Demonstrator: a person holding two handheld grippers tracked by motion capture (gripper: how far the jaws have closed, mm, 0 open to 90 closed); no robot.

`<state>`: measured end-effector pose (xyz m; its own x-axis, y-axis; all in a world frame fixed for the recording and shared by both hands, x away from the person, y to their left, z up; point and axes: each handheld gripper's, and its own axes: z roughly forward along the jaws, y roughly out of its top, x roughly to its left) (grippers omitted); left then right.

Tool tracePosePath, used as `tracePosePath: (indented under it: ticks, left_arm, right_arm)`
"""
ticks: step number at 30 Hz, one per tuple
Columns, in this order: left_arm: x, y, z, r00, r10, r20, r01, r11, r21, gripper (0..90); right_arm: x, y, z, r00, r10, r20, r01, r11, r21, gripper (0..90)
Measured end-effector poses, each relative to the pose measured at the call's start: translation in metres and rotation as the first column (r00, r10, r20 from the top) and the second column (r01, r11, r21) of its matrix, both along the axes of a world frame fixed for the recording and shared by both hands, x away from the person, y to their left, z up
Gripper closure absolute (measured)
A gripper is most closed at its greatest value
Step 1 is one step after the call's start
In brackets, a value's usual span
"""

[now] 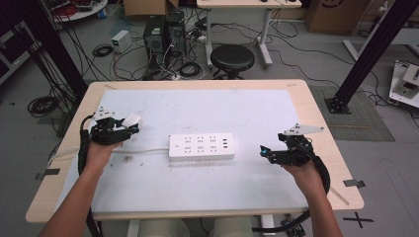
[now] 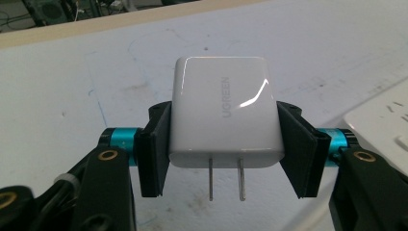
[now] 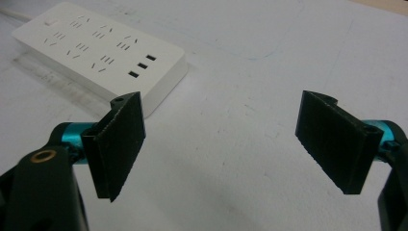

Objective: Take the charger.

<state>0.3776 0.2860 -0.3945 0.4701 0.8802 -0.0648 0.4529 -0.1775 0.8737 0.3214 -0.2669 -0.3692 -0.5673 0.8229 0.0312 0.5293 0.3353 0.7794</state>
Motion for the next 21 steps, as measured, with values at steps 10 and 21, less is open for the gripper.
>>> tracePosePath:
  ticks: [10,21]
  left_arm:
    - [-0.037,-0.016,0.020,0.9937,-0.086,0.071,0.088,0.9958,-0.024,42.6]
    - [-0.064,-0.029,0.031,0.9751,-0.192,0.111,0.194,0.9808,-0.012,42.6]
  right_arm:
    - [-0.008,0.004,0.002,0.9994,0.035,0.002,-0.035,0.9992,0.017,18.0]
    - [-0.017,0.013,0.002,0.9976,0.068,0.017,-0.068,0.9977,0.004,18.0]
